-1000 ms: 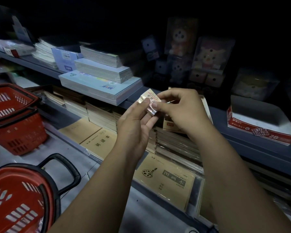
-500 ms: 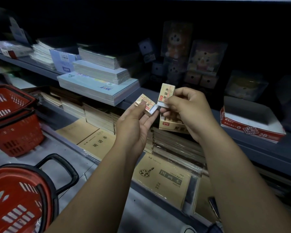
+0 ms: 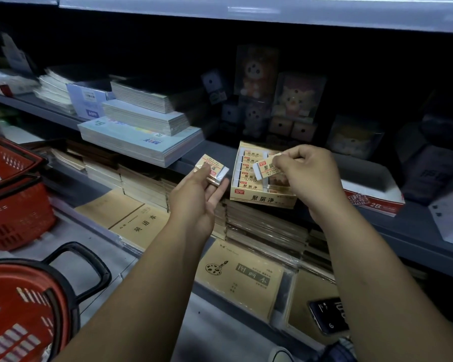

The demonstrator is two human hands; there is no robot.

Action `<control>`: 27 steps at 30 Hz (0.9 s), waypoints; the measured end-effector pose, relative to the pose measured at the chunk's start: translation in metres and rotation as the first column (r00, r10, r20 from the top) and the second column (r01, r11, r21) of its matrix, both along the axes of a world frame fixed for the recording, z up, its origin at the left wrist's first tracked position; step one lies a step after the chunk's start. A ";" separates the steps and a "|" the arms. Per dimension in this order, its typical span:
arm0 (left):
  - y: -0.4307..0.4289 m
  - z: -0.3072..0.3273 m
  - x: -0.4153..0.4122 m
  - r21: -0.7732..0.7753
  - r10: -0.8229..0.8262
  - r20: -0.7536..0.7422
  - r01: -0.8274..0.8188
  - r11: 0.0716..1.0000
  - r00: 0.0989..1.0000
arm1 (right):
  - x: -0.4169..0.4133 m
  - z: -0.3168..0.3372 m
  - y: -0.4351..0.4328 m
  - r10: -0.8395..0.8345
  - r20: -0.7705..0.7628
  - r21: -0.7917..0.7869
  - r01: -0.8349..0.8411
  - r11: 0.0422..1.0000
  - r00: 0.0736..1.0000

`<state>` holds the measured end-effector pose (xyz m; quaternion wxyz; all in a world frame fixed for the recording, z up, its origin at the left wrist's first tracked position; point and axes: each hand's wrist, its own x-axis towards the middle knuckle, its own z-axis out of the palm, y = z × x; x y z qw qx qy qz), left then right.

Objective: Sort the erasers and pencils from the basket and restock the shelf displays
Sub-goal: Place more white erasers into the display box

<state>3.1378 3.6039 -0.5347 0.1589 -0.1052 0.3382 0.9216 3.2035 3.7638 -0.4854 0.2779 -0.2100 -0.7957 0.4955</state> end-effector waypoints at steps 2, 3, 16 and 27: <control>0.001 0.000 0.000 0.000 -0.008 0.049 0.008 1.000 0.999 | 0.004 0.000 0.003 -0.018 0.009 -0.001 0.018 1.000 1.000; 0.001 0.000 0.000 -0.005 -0.011 0.076 0.011 1.000 0.997 | 0.007 0.001 0.004 -0.025 0.013 0.002 0.025 1.000 1.000; -0.002 0.007 0.012 -0.059 -0.036 0.123 0.043 0.997 0.992 | 0.024 -0.003 0.014 -0.058 0.177 0.200 0.022 0.980 0.982; -0.004 0.013 0.016 -0.017 -0.024 0.080 0.025 1.000 0.997 | 0.021 -0.009 0.016 -0.037 0.252 0.196 -0.014 0.980 0.967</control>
